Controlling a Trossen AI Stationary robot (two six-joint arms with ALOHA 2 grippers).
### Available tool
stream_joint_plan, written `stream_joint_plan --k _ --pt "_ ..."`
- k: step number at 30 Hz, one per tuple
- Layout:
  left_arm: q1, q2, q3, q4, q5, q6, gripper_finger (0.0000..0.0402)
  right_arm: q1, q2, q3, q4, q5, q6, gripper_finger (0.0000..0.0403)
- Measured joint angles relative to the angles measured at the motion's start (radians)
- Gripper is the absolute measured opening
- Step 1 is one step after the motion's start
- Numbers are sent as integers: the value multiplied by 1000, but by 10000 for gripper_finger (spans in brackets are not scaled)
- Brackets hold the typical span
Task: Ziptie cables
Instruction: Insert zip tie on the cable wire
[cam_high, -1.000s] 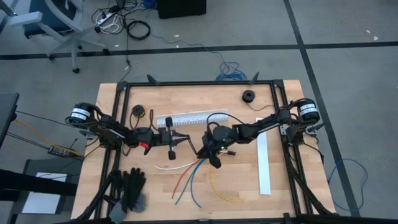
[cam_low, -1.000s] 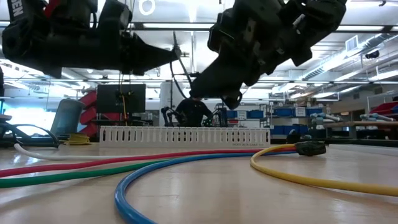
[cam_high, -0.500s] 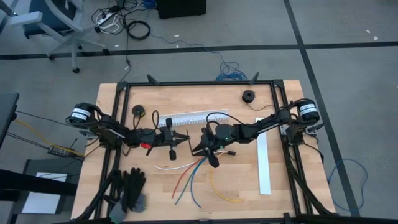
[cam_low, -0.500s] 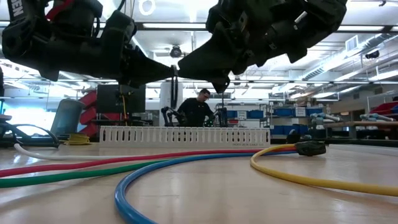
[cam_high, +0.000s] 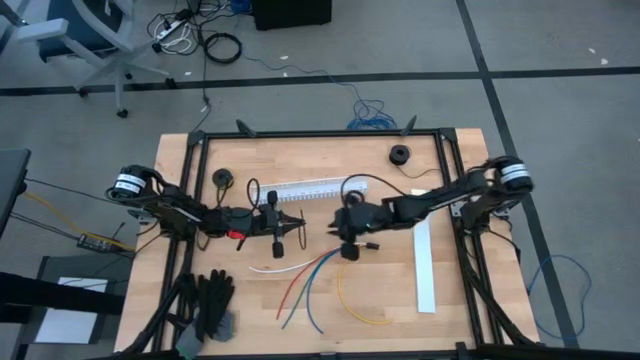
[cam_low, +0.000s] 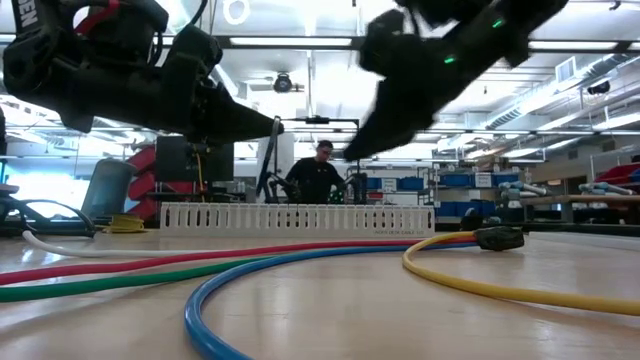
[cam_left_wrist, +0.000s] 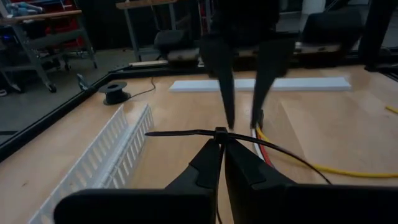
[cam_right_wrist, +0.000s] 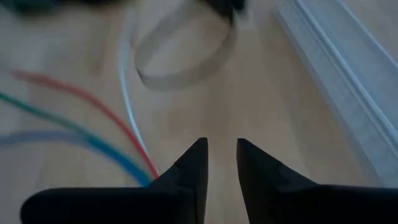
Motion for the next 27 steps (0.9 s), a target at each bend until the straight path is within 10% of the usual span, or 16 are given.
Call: stream_joint_plan --k 9,15,27 --pt "0 0 0 -13 0 0 0 243 -285 -96 -402 339 289 41" --pt "0 0 0 -7 1 -1 0 404 -463 -378 -131 503 436 34" --pt "0 0 47 0 30 3 0 424 -464 -732 255 435 560 63"
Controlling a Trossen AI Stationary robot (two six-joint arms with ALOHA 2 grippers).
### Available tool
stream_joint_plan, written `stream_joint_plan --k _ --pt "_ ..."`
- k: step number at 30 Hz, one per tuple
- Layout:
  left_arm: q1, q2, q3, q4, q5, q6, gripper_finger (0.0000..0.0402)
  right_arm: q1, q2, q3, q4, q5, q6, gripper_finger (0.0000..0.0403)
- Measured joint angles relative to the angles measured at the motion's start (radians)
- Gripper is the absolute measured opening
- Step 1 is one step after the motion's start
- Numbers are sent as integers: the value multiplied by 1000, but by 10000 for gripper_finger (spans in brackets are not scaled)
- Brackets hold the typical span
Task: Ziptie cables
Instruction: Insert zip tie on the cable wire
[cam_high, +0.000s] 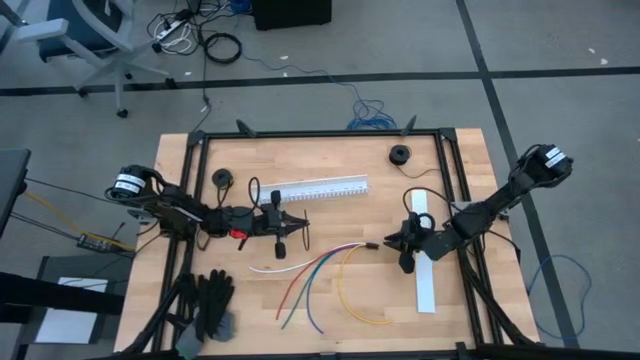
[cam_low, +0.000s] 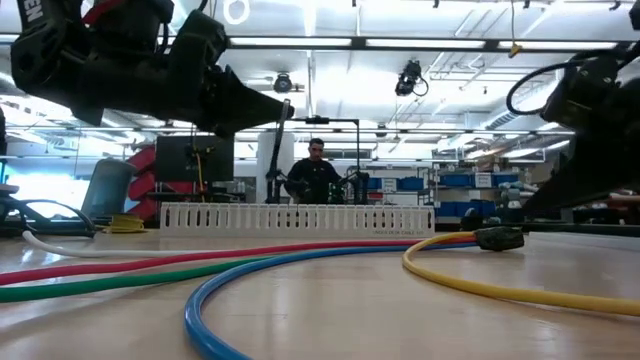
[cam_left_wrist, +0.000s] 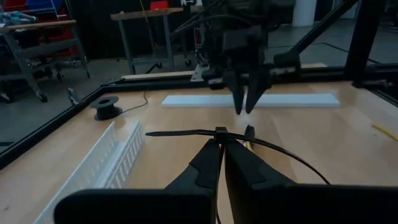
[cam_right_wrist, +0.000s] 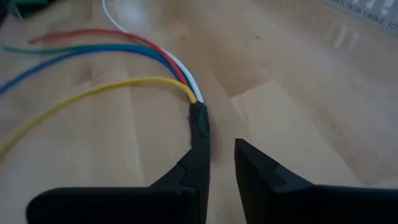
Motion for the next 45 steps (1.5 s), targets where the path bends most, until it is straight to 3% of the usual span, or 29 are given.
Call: stream_joint_plan --k 5,11,21,26,45 --pt "0 32 36 -42 0 6 0 -29 94 5 16 -28 -53 93" --pt "0 141 112 -33 0 2 0 -47 242 27 167 -63 -100 119" --pt "1 192 148 -2 0 0 0 -48 462 96 343 -2 -162 114" --pt "1 192 148 -3 4 -1 0 -43 482 102 368 -21 -87 113" --pt "1 192 148 -18 11 -8 0 -20 478 102 413 -131 -55 111"
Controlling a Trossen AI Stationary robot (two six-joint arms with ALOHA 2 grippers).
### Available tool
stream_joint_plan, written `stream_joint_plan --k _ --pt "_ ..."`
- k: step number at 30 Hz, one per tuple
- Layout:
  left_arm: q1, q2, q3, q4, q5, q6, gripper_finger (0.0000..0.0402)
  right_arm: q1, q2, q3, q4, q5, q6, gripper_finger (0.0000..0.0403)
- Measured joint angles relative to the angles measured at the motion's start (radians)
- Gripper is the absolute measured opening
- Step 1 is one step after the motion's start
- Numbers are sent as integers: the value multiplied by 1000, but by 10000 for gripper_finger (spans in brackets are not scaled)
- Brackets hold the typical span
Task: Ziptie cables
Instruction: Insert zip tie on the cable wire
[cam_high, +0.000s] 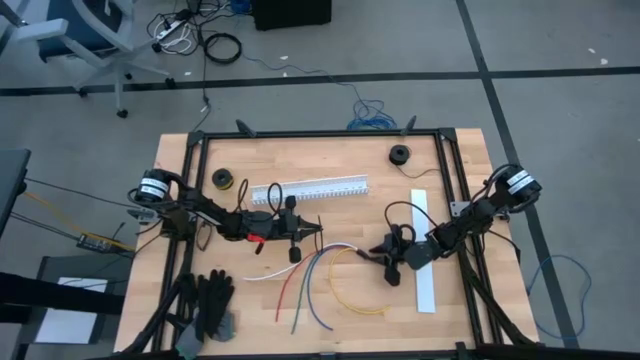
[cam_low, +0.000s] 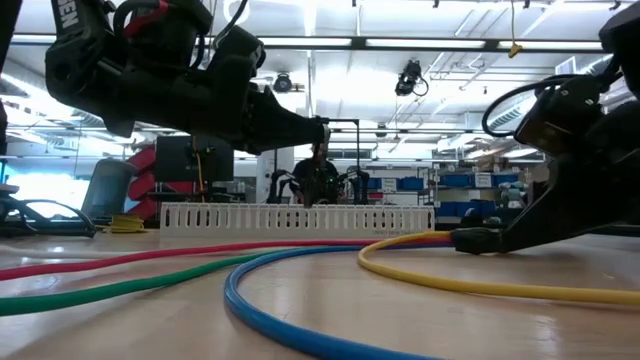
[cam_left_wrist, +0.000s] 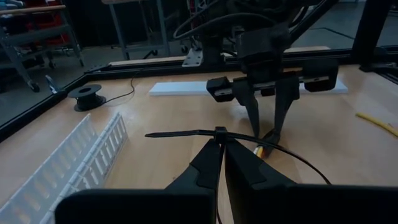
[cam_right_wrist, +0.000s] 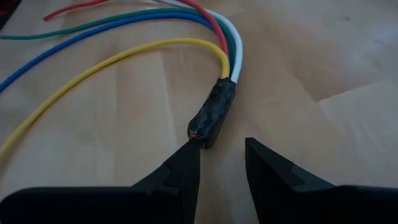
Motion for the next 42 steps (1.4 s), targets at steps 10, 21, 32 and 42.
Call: stream_joint_plan --k 10,21,32,42 --pt "0 0 0 -10 0 0 0 5 -2 3 -72 -1 -18 111" --pt "0 -1 0 -22 0 -23 0 -59 2 5 -33 119 -294 112" --pt "0 -1 0 -21 0 -25 0 -133 3 5 40 45 -283 103" --pt "0 -1 0 -22 2 -25 0 -154 -3 6 38 70 -214 12"
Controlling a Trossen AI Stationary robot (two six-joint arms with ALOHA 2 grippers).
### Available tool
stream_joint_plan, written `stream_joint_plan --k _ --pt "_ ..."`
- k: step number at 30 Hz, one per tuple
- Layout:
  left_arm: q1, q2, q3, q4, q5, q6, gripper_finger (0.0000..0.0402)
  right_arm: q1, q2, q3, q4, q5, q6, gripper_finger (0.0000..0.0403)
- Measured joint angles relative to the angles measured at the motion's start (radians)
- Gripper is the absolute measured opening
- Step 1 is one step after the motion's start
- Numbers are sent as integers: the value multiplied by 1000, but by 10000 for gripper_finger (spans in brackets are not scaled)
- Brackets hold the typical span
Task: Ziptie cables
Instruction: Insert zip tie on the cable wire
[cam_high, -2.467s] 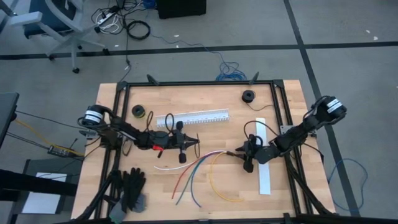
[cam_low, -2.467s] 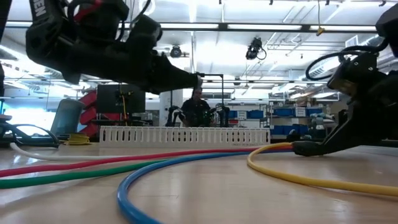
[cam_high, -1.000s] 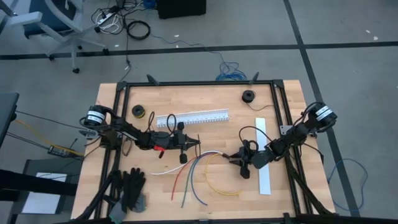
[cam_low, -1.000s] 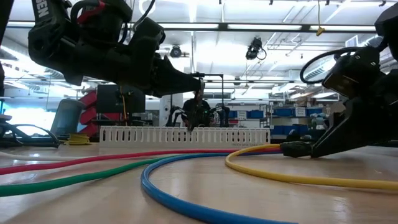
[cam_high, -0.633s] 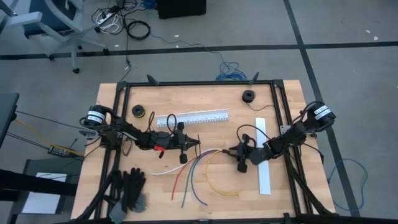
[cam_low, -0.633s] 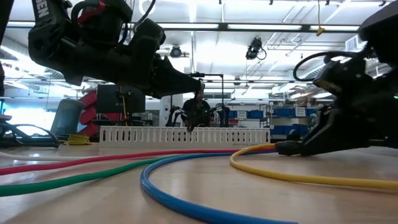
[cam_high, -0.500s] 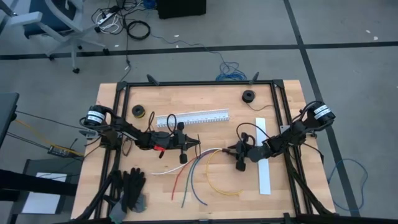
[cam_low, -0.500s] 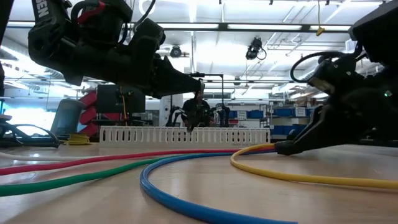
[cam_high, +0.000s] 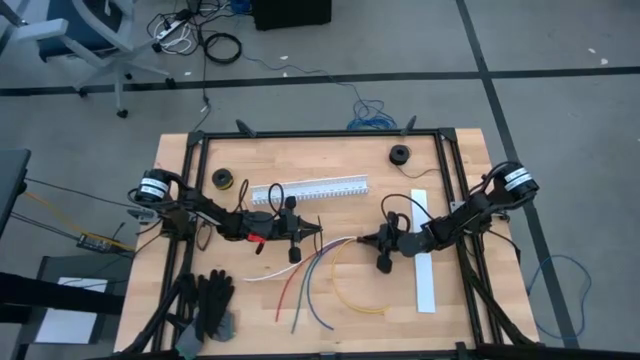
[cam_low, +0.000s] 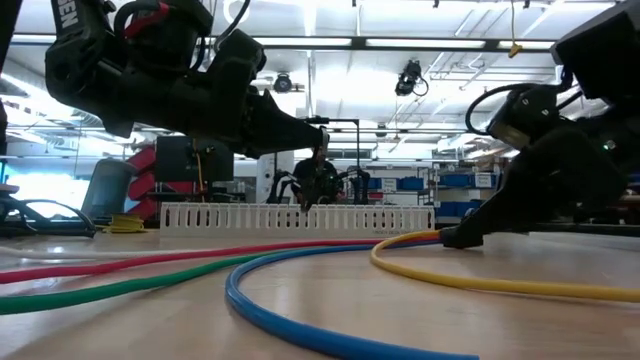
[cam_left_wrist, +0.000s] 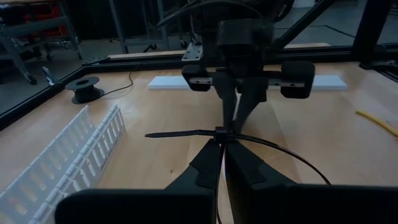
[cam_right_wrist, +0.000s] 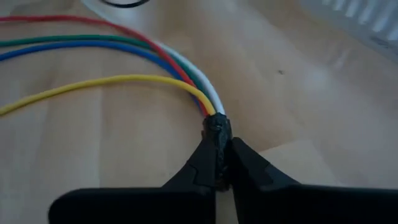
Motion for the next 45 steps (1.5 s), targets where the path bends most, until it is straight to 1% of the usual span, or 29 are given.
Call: stream_joint_plan --k 2,5,7,11,13,15,17,18,21,22,25,28,31,34,37,41,45 --pt "0 0 0 0 3 0 0 7 -13 0 -20 40 0 11" --pt "-1 0 0 0 4 0 0 32 -68 0 -70 166 20 11" --pt "-1 0 0 0 4 0 0 56 -119 -1 -124 285 38 10" --pt "-1 0 0 4 4 0 0 127 -238 -1 -168 583 64 10" --pt "-1 0 0 14 4 0 0 165 -297 -1 -158 700 20 10" --pt "-1 0 0 26 5 6 0 201 -348 -1 -112 815 -53 10" --pt "-1 0 0 32 5 8 0 234 -386 0 -24 945 -153 10" --pt "-1 0 0 32 5 11 0 251 -401 0 31 995 -228 10" --pt "-1 0 0 31 5 19 0 269 -449 0 205 1010 -509 10" --pt "-1 0 0 31 5 19 0 268 -458 3 269 1012 -581 10" --pt "-1 0 0 31 5 21 0 268 -477 39 382 1014 -814 10" --pt "-1 0 0 30 5 21 0 268 -487 107 405 1012 -975 10" --pt "-1 0 0 33 5 21 0 271 -467 173 376 1011 -1053 10" --pt "-1 0 0 59 5 34 0 284 -418 201 336 1010 -1037 10" --pt "-1 -1 0 60 5 34 0 303 -341 200 333 1007 -947 10" --pt "-1 -1 0 48 5 34 0 339 -206 192 334 1007 -739 10" --pt "-1 -1 0 52 5 34 0 384 -45 192 335 972 -462 10"
